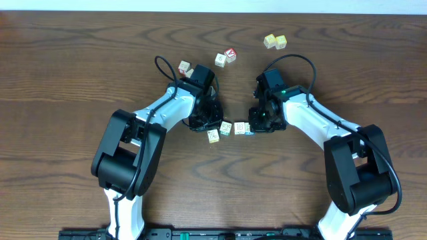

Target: Lift 4 blocks

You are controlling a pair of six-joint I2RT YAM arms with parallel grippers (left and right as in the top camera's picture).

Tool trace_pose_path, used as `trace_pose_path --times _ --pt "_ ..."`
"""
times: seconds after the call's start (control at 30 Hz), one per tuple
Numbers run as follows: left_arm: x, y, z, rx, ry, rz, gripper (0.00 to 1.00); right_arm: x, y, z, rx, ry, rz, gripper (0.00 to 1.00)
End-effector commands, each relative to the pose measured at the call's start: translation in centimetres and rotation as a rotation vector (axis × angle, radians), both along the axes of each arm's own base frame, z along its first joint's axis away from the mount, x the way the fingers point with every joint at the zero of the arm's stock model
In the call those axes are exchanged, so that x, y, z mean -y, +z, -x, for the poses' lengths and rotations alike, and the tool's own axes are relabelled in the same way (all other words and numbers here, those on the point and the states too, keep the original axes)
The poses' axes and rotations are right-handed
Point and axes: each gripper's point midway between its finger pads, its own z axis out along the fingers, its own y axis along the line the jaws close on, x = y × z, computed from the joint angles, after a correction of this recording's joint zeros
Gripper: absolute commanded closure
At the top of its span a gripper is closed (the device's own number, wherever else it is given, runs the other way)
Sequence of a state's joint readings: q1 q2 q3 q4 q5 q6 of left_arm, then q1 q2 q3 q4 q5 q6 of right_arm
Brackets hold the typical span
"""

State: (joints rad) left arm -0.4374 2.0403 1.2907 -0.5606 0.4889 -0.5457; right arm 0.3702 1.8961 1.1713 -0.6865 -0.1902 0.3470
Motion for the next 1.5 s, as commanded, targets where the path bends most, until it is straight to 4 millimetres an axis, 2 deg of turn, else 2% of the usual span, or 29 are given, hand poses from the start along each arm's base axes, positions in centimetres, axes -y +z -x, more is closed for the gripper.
trace_pose_path --times 0.0,0.77,1.0,1.03,1.2,1.3,1.4,1.47 --pt "-0.2 -1.1 1.2 -0.043 -0.017 -0.022 0.93 -1.0 0.3 0.4 -0.019 -0.002 -0.054 0.97" --pt "0.6 -0.7 1.7 -0.060 -0.029 0.017 0.93 -1.0 0.3 0.4 -0.026 -0.026 -0.055 0.98" --pt "0.3 -0.5 1.1 -0.024 -0.071 0.023 0.93 -0.9 0.3 0.4 -0.024 -0.026 -0.050 0.97" --pt "0.0 -0.3 0.7 -0.017 -0.070 0.017 0.93 -0.9 0.3 0.4 -0.023 -0.027 -0.048 0.97" --pt "-4.0 2.3 -1.5 0.043 0.000 -0.113 0.93 -0.8 0.3 0.4 -0.024 -0.025 -0.046 0.96" --pt "-5.8 4.7 -1.9 0.080 0.012 -0.117 0.93 -0.8 0.3 0.4 -0.025 -0.025 -0.046 0.96" --pt "-8.1 6.9 -1.6 0.077 0.064 -0.122 0.93 -0.8 0.3 0.5 -0.024 -0.019 -0.045 0.96" --pt "-9.5 7.5 0.0 0.011 0.084 -0.143 0.93 -0.8 0.3 0.5 -0.025 -0.018 -0.045 0.96"
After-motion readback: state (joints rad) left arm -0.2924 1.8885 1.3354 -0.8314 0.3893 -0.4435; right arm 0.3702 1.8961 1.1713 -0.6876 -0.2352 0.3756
